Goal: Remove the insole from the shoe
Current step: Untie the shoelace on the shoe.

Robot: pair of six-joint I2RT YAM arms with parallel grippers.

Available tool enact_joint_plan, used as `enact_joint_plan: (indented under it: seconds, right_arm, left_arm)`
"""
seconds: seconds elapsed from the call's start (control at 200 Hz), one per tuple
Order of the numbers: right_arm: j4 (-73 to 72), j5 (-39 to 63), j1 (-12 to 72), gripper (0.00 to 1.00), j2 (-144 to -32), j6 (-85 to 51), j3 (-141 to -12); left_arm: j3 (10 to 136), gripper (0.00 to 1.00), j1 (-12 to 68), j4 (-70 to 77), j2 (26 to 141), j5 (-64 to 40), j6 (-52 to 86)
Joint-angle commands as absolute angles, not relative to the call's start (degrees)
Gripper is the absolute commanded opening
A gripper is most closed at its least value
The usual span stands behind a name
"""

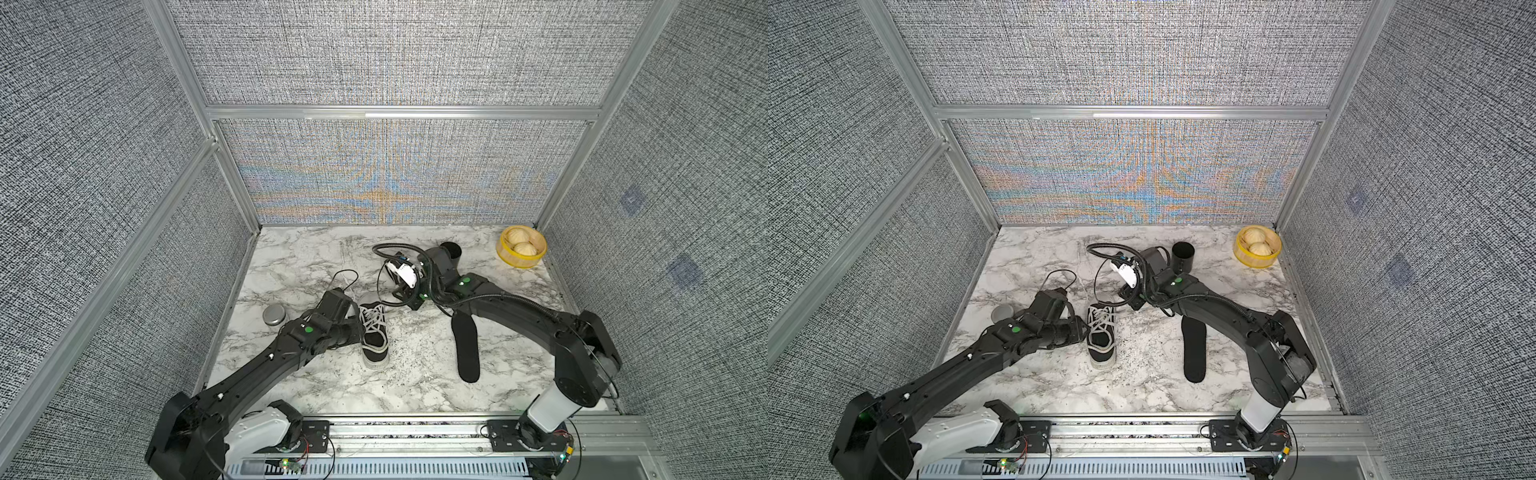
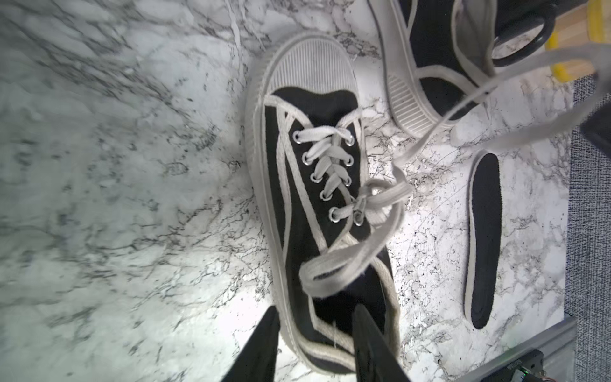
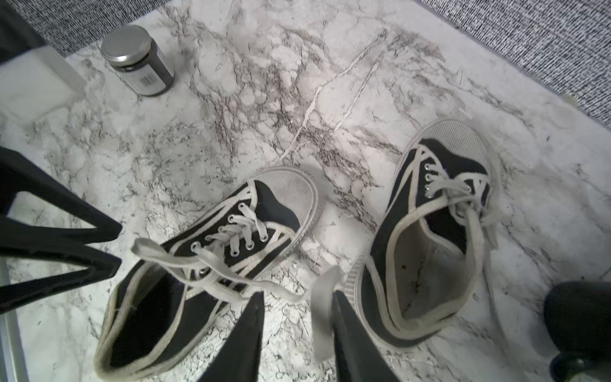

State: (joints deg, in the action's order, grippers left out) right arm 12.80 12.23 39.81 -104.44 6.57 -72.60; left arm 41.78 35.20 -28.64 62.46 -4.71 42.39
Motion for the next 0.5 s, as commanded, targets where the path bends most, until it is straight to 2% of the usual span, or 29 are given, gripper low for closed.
enact_joint_plan:
  seconds: [0.0, 0.13, 0.255, 0.495]
  right_arm:
    - [10.7, 14.6, 39.7, 0.31, -105.0, 5.4, -74.7]
    - [10.7, 17.9, 39.5, 0.22, -104.7, 4.1, -76.7]
    - [9.9, 20.4, 39.3, 0.15, -103.8, 2.1, -77.2]
    - [9.0, 24.2, 39.2, 0.11, -102.7, -0.7, -78.2]
  left_arm:
    - [43.1, 0.44, 35.2, -33.6, 60.5, -0.9, 36.8]
    - [43.0, 0.51, 35.1, -21.4, 60.4, -2.6, 29.4]
    - [46.2, 0.53, 34.1, -10.9, 66.9, -6.9, 23.5]
    - [49.4, 0.57, 32.7, 3.7, 78.3, -17.3, 18.0]
